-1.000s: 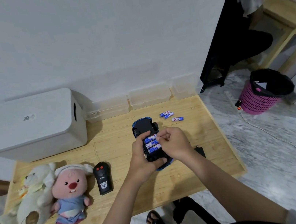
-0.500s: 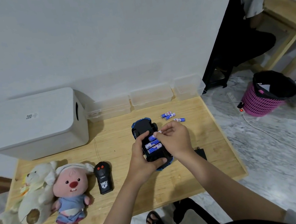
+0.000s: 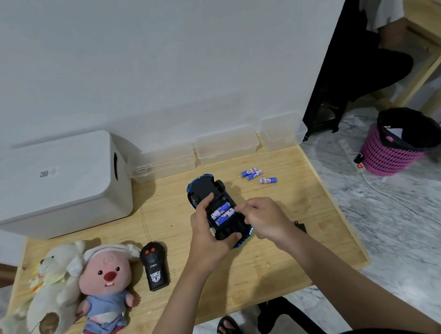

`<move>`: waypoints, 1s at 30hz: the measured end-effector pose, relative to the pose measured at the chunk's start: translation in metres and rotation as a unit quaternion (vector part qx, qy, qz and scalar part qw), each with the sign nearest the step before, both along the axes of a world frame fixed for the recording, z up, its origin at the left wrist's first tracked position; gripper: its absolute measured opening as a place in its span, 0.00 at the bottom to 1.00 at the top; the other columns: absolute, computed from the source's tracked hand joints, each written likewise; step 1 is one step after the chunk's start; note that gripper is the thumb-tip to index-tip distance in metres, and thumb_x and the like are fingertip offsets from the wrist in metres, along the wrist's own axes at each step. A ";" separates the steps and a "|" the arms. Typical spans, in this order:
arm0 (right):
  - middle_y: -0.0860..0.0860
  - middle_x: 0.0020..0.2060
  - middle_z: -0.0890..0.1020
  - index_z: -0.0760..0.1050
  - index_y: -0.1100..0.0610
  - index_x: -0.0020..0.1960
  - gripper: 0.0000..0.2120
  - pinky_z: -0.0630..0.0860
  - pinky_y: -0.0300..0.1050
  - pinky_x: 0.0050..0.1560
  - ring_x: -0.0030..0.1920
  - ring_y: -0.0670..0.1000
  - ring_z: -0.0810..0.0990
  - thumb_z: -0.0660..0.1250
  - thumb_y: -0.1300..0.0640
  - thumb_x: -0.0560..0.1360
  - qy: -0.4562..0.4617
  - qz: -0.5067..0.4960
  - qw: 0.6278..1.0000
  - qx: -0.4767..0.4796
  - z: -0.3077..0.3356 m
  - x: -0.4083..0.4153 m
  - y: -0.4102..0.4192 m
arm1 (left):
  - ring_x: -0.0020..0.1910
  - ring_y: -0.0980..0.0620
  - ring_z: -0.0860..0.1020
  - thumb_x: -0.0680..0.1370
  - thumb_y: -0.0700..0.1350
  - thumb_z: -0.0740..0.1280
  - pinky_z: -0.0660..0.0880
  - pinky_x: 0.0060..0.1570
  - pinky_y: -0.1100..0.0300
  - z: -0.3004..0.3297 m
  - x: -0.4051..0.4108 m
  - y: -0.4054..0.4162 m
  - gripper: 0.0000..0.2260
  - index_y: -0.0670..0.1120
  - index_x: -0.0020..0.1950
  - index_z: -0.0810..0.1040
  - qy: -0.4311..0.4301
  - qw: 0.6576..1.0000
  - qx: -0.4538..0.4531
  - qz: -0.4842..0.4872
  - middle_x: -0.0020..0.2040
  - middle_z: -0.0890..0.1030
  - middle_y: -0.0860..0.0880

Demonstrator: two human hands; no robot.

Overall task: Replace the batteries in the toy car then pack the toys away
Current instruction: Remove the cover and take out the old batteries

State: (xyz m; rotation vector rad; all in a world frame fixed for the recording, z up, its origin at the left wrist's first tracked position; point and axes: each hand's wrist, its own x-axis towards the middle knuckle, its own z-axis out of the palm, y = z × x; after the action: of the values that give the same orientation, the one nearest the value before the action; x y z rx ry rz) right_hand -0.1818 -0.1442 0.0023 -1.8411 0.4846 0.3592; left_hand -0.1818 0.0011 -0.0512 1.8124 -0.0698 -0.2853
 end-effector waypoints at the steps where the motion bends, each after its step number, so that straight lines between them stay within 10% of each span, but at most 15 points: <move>1: 0.48 0.32 0.75 0.80 0.60 0.52 0.12 0.63 0.35 0.26 0.27 0.44 0.68 0.58 0.58 0.80 -0.008 0.016 1.000 -0.017 -0.002 0.000 0.001 | 0.59 0.62 0.71 0.65 0.34 0.77 0.73 0.59 0.62 0.001 0.000 -0.001 0.42 0.60 0.71 0.60 -0.001 1.000 -0.001 0.001 0.63 0.66 0.53; 14: 0.48 0.45 0.78 0.77 0.59 0.46 0.04 0.68 0.32 0.37 0.48 0.47 0.74 0.67 0.58 0.76 -0.046 -0.008 0.997 -0.055 -0.006 0.010 0.008 | 0.59 0.67 0.70 0.66 0.32 0.75 0.71 0.51 0.77 0.002 0.003 -0.003 0.42 0.61 0.69 0.58 -0.022 1.000 0.001 0.000 0.61 0.64 0.55; 22: 0.46 0.33 0.74 0.71 0.57 0.38 0.12 0.68 0.24 0.31 0.35 0.38 0.73 0.75 0.56 0.69 -0.131 -0.031 0.986 -0.102 -0.005 0.011 0.013 | 0.60 0.65 0.69 0.67 0.34 0.75 0.69 0.50 0.80 0.001 0.003 -0.005 0.41 0.61 0.68 0.59 -0.023 1.000 -0.006 -0.004 0.62 0.65 0.55; 26: 0.50 0.35 0.75 0.73 0.57 0.39 0.08 0.67 0.37 0.31 0.31 0.46 0.72 0.73 0.61 0.69 -0.091 -0.148 0.981 0.091 -0.002 0.018 0.010 | 0.61 0.64 0.68 0.66 0.35 0.76 0.67 0.53 0.79 0.000 0.004 -0.005 0.41 0.60 0.70 0.60 -0.019 1.000 0.001 -0.002 0.63 0.65 0.54; 30: 0.53 0.31 0.69 0.71 0.61 0.44 0.03 0.67 0.44 0.31 0.29 0.49 0.68 0.59 0.66 0.74 0.008 -0.250 0.878 0.408 0.015 0.018 0.001 | 0.60 0.65 0.69 0.66 0.35 0.76 0.67 0.52 0.80 -0.001 0.006 -0.002 0.41 0.57 0.71 0.61 -0.020 1.000 -0.002 -0.004 0.65 0.66 0.52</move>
State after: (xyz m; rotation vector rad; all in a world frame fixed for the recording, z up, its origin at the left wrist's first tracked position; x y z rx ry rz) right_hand -0.1636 -0.1432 0.0176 -0.8504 0.6717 0.1744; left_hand -0.1760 -0.0010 -0.0525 1.8144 -0.1058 -0.2558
